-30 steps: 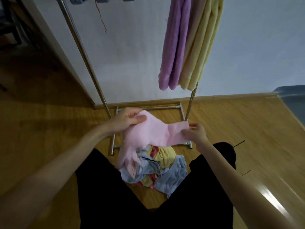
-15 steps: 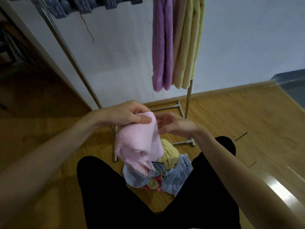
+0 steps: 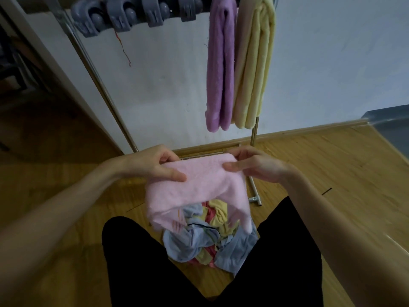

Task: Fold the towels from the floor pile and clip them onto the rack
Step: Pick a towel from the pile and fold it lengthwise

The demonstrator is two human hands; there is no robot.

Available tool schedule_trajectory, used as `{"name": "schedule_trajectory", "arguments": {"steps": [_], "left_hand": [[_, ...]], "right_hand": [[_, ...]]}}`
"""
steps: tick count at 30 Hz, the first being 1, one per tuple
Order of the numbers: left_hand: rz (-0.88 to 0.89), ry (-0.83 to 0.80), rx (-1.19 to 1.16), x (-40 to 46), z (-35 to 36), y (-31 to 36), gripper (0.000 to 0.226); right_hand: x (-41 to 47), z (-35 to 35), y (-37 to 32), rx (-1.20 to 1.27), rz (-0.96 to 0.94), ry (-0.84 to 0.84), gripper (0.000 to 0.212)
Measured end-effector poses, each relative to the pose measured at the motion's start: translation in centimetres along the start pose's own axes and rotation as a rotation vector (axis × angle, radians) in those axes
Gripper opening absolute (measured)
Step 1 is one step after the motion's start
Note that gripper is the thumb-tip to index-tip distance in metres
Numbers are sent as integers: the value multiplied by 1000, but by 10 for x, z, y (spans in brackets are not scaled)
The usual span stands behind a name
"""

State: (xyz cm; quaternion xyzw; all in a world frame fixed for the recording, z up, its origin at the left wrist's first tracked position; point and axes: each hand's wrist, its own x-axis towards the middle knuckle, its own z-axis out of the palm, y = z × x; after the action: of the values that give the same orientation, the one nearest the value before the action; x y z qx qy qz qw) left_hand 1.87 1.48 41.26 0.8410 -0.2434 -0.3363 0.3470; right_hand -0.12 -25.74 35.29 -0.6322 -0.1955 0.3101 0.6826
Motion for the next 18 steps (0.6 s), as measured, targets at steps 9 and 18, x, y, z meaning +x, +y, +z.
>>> {"name": "schedule_trajectory", "arguments": {"steps": [9,18], "left_hand": [[70,-93,-67,-15,-27,13,39],[79,7,544,-5,-43,54,35]], "right_hand": [[-12,-26,-34,-240,-58,-105,36],[4,-23,-96,-957,14,-279,50]]}}
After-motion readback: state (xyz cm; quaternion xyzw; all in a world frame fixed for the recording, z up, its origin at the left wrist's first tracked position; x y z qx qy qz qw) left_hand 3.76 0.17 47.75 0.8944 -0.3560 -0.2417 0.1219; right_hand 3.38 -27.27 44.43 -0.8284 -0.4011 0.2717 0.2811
